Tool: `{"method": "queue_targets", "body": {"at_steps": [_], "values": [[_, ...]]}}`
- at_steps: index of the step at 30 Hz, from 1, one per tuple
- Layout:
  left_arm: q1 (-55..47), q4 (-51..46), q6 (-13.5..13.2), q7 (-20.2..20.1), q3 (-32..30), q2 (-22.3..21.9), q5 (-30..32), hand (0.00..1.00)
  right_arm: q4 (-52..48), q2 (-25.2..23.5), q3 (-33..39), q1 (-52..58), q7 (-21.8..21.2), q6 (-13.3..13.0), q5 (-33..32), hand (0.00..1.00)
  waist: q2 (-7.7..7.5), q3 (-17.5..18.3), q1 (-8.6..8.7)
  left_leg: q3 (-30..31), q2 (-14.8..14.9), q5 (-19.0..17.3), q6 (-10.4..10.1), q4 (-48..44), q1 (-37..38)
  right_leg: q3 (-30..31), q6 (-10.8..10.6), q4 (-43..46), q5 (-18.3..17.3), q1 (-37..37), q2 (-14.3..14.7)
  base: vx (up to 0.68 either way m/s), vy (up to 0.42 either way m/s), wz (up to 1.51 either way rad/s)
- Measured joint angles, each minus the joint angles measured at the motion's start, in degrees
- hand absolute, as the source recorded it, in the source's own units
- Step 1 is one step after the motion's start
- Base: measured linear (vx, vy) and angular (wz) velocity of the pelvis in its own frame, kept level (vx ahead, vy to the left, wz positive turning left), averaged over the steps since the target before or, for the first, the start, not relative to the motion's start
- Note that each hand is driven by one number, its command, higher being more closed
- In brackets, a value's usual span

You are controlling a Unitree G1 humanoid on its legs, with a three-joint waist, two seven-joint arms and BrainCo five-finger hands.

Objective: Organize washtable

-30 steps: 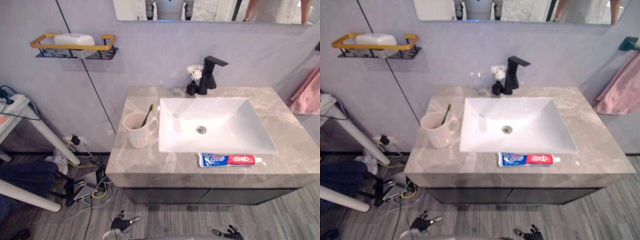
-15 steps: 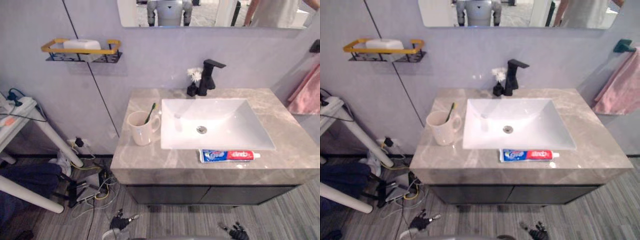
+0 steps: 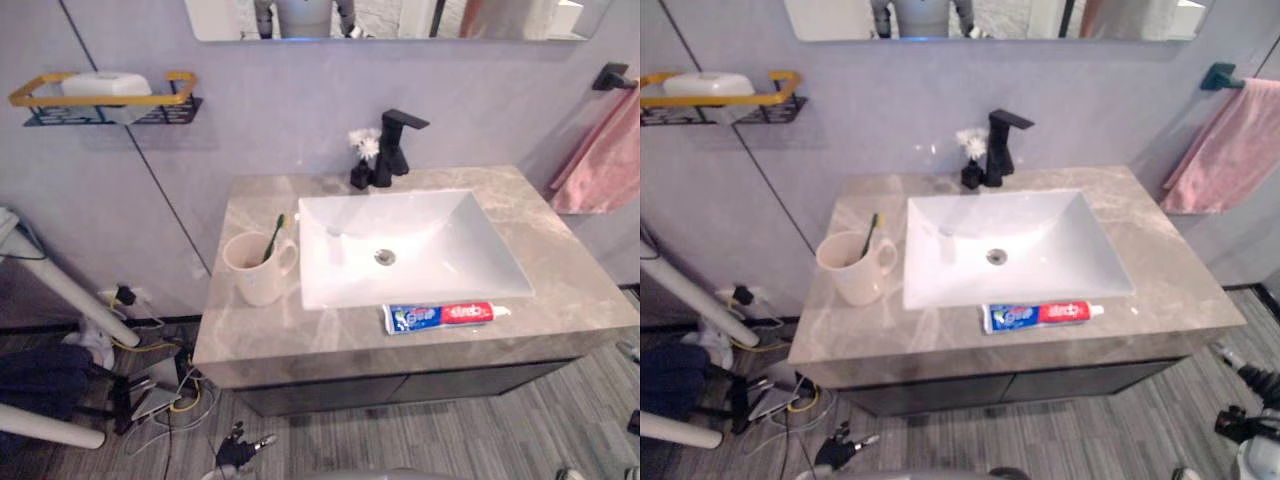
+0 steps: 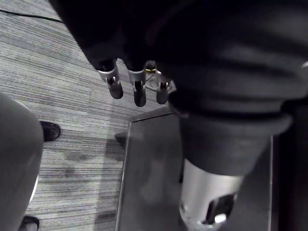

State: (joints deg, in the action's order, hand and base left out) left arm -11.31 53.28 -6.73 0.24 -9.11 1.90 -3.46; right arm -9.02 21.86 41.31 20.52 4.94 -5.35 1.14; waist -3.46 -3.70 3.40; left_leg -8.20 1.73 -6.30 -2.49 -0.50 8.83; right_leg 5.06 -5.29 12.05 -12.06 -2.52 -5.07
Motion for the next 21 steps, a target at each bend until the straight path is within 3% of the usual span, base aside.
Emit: {"method": "queue_targets", "body": {"at_steps": [1,7,12,16,21], "values": [[-0.53,0.04,-0.04,-0.27,0.0,0.24,0.41,0.0,-3.28,2.0,0.05,-0.35,-0.15,-0.57,1.84,0.0,-0.26,0.65,0.89,0.1,-0.22,-0.2,0.18,0.02,0.02,0.04,-0.03,0.0,0.02,0.01,-0.13,0.06,0.014,-0.03],[-0.89,0.51,-0.28,-1.41,0.53,1.2,0.92,0.0,-6.11,11.52,-3.36,-6.29,-2.21,-3.59,4.08,0.0,-1.11,1.47,2.05,0.39,-1.14,-0.77,1.12,-0.45,-0.2,0.78,-0.57,-0.36,0.9,0.26,-1.01,0.01,0.027,-0.06],[-0.73,1.02,-1.17,-1.58,4.97,2.67,0.77,0.0,-4.3,21.95,-17.96,-9.91,-7.09,-7.92,1.59,0.0,-1.03,2.0,2.04,2.55,-2.5,-0.93,1.72,-2.53,-2.87,-0.33,-0.81,-3.08,2.94,0.12,-2.37,-0.07,0.039,0.14],[0.54,1.41,-1.41,-1.58,7.66,3.4,0.79,0.0,2.72,28.25,-28.62,-10.16,-11.78,-8.14,1.71,0.0,-1.1,1.84,0.48,5.11,-3.46,-0.36,2.43,-3.65,-4.93,-2.48,-1.06,-4.73,3.99,-0.31,-3.38,-0.07,0.017,0.29],[1.32,1.89,-1.44,-1.6,9.65,3.75,0.78,0.0,7.94,30.43,-37.23,-11.78,-15.57,-7.84,4.3,0.0,-0.45,0.61,0.44,6.68,-4.28,0.61,2.7,-3.49,-5.41,-3.79,-1.12,-6.1,4.07,-1.22,-4.17,-0.07,0.003,0.18]]}}
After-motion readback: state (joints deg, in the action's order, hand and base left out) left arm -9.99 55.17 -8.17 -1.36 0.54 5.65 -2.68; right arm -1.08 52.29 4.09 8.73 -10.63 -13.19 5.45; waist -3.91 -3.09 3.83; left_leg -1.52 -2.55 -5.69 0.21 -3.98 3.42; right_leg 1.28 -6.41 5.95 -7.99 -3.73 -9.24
